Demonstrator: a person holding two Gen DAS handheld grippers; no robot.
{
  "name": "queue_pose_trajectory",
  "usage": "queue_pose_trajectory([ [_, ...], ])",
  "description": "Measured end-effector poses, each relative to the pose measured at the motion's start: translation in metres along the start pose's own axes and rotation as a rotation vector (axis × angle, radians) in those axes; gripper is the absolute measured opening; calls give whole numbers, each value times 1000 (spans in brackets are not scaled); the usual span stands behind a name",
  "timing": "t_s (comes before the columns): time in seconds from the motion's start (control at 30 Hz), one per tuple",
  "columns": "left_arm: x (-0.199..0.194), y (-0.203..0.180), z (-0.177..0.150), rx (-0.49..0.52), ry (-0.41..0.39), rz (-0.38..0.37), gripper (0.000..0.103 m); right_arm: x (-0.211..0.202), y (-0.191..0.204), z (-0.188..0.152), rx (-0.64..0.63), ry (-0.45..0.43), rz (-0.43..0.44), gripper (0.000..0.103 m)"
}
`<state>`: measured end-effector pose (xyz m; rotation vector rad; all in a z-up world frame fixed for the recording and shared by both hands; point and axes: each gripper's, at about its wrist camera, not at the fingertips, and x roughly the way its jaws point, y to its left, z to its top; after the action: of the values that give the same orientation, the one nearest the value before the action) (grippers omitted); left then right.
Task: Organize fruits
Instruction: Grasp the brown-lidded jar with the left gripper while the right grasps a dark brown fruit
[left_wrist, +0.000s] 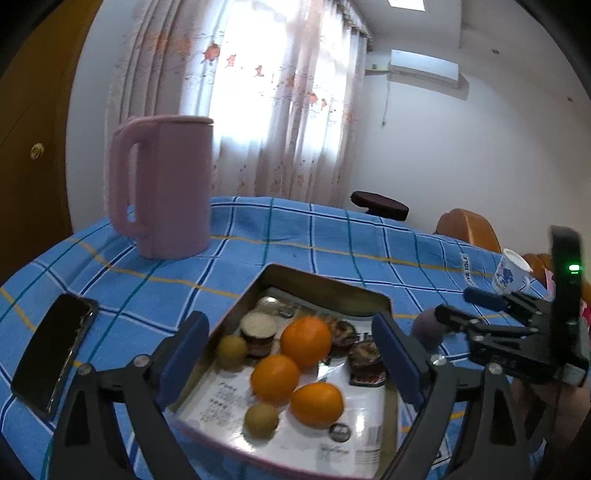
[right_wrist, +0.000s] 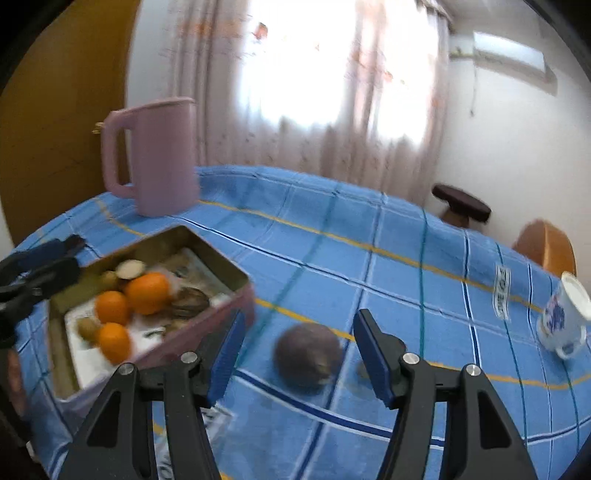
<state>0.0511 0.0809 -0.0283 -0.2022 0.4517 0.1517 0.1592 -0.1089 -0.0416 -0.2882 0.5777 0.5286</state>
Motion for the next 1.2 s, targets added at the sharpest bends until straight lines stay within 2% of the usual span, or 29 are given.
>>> queue_pose_trajectory([
  [0.17,1,-13,7,33,-9,4,97,27,-3,-2,-6,66,-10,62],
  [0.3,5,-19,12,40,-3,13,97,53,2,-2,-25,154,-17,62],
  [0.33,5,-20,13,39,-2,13,97,62,0,-3,-18,198,-23,58],
  [0.37,4,-22,15,39,-4,11,97,63,-2,-3,-6,203,-16,54],
  [0.47,3,-35,19,59,-9,0,97,54,-9,-4,17,167,-16,54],
  [0.53,2,-44,21,76,-12,-8,97,38,-20,-5,64,106,2,54],
  [0.7,9,-85,25,145,-7,-33,98,5,-54,-7,132,13,-84,54],
  [0.77,18,-102,24,161,18,-56,99,-4,-75,-11,157,6,-149,54],
  [1.0,59,-153,11,203,140,-120,99,-17,-138,-37,285,28,-260,54],
  [1.2,94,-187,4,255,220,-140,96,-21,-161,-48,345,25,-239,54],
])
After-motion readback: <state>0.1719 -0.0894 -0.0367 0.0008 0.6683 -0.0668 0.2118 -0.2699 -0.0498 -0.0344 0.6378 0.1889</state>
